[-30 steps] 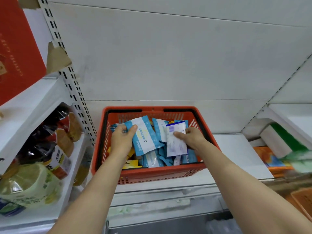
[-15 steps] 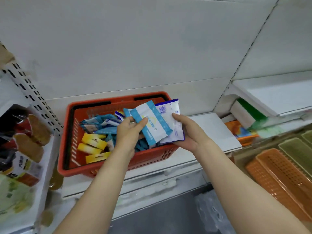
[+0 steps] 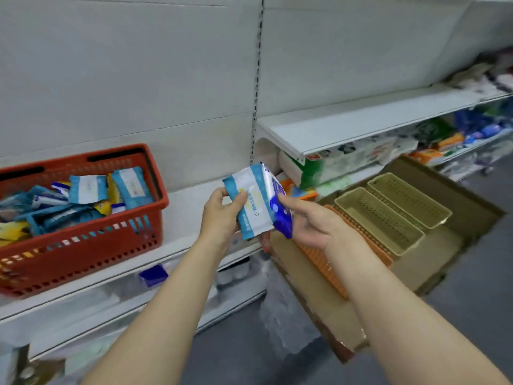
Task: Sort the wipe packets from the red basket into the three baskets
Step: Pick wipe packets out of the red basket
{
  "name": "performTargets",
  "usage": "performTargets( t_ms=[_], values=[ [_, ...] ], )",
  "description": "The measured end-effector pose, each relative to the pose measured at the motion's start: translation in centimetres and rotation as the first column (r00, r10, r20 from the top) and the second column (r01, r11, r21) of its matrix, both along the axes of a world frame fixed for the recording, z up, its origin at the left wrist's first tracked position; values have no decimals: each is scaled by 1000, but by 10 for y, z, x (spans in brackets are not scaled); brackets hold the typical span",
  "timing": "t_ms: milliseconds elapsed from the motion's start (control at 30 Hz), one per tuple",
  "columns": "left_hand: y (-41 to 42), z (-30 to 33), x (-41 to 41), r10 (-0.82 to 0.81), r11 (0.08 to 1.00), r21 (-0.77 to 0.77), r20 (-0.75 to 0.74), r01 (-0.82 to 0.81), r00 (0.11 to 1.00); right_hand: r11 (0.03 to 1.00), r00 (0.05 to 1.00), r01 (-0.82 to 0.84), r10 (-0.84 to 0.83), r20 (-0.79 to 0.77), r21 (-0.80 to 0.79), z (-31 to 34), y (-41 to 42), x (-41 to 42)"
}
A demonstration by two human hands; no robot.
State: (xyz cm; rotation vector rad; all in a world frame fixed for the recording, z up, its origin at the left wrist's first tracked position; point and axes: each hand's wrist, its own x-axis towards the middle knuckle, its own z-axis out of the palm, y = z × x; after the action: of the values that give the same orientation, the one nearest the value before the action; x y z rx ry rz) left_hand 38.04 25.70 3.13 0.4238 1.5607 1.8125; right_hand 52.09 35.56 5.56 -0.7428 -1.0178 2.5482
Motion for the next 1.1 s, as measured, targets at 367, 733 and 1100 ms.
performTargets(
  t_ms=[367,733,1100],
  values=[
    [97,-26,145,-155,986,-37,157,163,975,863,854,476,-499,146,167,-36,101,180],
    [230,-65,178,-201,968,-88,297,237,933,823,772,525,-568,286,217,-62,211,227],
    [296,-84,177,-108,981,-130,270,148,957,892,829,337,-433,354,302,-97,306,213]
  ],
)
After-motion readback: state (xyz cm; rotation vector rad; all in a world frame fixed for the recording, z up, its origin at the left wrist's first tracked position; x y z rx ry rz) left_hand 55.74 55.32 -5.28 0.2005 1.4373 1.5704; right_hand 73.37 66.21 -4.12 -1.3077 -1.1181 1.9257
